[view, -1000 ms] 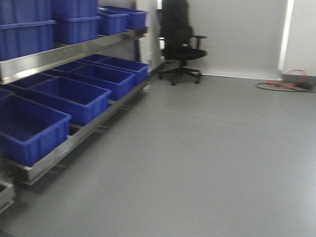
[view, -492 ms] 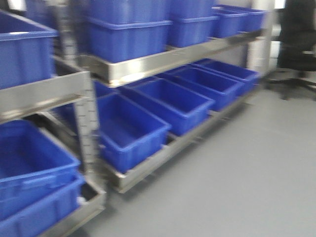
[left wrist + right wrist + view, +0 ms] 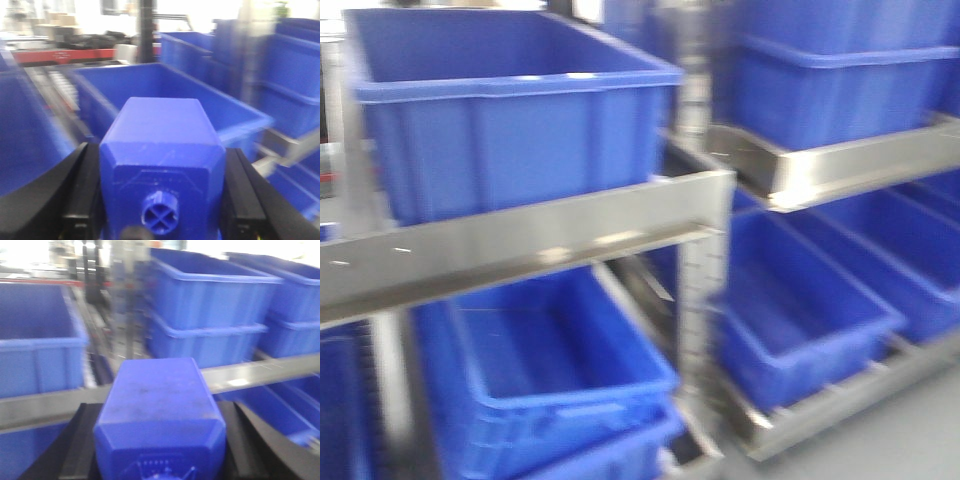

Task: Pick and sort blue part to right shelf
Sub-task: 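Drive the base toward the shelf rack of blue bins, then stop the base facing the shelf with bins in front of grippers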

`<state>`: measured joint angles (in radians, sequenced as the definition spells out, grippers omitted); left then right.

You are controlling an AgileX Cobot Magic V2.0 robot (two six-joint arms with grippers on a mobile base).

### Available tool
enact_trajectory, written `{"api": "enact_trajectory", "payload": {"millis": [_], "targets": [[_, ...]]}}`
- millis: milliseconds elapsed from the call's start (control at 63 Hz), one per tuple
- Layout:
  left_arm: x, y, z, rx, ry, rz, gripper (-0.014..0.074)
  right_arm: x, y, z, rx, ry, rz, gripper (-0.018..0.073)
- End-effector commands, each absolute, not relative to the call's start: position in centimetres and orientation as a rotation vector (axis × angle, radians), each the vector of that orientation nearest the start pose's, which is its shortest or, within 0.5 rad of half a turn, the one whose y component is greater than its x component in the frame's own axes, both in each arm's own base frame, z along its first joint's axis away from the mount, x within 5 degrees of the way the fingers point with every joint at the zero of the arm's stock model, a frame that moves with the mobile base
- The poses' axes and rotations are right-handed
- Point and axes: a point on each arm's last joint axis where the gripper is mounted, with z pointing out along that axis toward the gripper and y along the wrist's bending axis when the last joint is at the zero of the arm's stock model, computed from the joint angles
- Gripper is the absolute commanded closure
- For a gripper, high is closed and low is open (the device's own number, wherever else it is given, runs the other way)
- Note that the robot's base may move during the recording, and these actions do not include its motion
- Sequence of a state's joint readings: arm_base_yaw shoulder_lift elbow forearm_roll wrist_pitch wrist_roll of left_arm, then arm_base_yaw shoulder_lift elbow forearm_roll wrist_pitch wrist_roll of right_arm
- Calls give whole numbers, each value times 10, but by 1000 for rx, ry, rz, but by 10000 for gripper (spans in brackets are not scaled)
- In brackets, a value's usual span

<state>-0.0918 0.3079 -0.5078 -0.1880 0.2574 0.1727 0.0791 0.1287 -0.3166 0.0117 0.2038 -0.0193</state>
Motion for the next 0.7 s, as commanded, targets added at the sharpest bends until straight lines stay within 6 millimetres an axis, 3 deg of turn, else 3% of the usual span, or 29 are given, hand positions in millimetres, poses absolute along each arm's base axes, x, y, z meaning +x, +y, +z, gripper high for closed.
{"api": "enact_trajectory", "payload": {"millis": [0,683], "targets": [[65,-9,358,80,1421,-110,187,48,4,311,-60,1388,55,125],[65,-9,358,80,1421,-110,187,48,4,311,-60,1388,55,125]]}}
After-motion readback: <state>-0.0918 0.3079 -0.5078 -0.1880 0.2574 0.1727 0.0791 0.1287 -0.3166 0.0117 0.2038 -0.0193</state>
